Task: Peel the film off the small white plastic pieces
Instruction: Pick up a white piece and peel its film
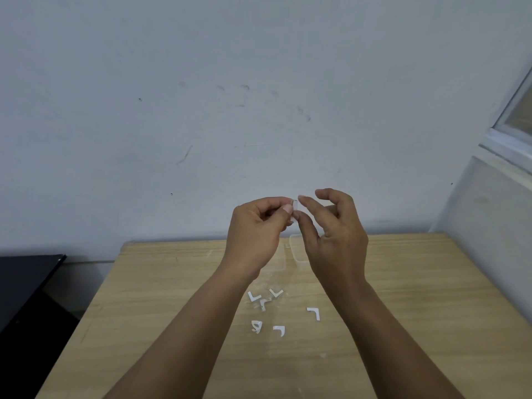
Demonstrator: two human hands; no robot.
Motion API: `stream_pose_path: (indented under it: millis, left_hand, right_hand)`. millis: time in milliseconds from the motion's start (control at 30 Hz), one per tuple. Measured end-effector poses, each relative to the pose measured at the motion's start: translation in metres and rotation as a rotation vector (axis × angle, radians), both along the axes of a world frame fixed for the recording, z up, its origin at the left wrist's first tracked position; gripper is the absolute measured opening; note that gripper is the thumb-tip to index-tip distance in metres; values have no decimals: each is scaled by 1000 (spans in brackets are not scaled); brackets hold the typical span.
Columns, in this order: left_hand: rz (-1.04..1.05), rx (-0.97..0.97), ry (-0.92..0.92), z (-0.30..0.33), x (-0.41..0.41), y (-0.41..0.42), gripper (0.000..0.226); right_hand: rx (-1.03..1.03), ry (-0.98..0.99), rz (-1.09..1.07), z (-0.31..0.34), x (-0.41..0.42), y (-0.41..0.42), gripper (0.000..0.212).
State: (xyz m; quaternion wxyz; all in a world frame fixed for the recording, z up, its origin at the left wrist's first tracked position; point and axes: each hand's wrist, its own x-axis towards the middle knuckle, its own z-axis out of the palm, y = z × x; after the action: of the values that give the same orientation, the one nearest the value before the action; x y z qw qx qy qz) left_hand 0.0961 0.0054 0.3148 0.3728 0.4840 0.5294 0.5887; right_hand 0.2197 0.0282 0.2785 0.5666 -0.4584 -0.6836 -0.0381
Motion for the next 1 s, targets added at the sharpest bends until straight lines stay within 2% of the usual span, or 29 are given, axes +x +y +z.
stream_pose_path:
  millis: [167,500,1000]
  left_hand:
    - [-29,32,52,2,-1,0,15]
    - [-24,17,25,1,-1,0,12]
    - [-25,45,17,-1,1,-4,16]
  right_hand:
    - [3,-14,8,-2,0,1,13]
    - [-70,29,27,2,0,-4,3]
    - [-22,8,33,6,3,-5,11]
